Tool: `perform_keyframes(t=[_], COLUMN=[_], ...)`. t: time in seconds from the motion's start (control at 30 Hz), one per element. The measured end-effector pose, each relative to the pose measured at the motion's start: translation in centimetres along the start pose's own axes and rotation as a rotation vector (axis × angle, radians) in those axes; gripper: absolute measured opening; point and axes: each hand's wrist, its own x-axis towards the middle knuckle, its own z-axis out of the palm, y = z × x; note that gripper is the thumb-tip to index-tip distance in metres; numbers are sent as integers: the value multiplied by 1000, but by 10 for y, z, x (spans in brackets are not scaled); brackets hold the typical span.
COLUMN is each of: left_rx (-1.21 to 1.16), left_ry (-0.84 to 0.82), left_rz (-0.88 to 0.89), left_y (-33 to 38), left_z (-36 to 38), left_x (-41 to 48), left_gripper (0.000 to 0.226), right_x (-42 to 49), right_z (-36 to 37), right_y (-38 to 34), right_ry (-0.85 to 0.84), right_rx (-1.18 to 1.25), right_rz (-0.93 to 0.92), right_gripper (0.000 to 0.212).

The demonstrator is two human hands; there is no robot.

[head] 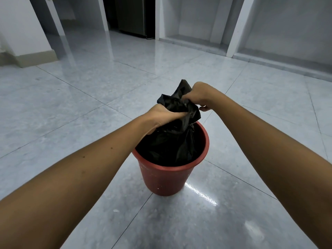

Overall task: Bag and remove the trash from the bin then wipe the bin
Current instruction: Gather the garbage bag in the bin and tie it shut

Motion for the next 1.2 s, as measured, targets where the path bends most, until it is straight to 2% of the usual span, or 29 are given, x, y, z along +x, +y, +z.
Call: perform_keyframes(t=[0.13, 0.27, 0.37, 0.5, 0.63, 0.87, 1.2], left_rx=[13, -76, 111, 274, 157, 231, 199], left_ry=[157, 261, 268, 266, 209, 287, 273], left_rz=[-114, -200, -111, -11, -48, 30, 34], left_y=[-11, -31, -47, -51, -49, -43, -36], left_z=[-25, -54, -62, -64, -61, -56, -60], left_x=[4, 6, 17, 22, 23, 24, 18], left_gripper=[45, 26, 42, 55, 59, 64, 64], right_x=[4, 6, 11, 19, 22, 18, 13], right_z=[-9, -6, 4, 10, 10, 14, 3], right_y=[28, 63, 80, 88, 91, 84, 77], right_ry=[-78, -220, -279, -215, -160, -182, -90], right_rx=[161, 171, 139, 194, 353, 227, 253], right_rz=[78, 218, 283, 292, 299, 300, 264], right_gripper=[26, 21, 22, 26, 29, 28, 27])
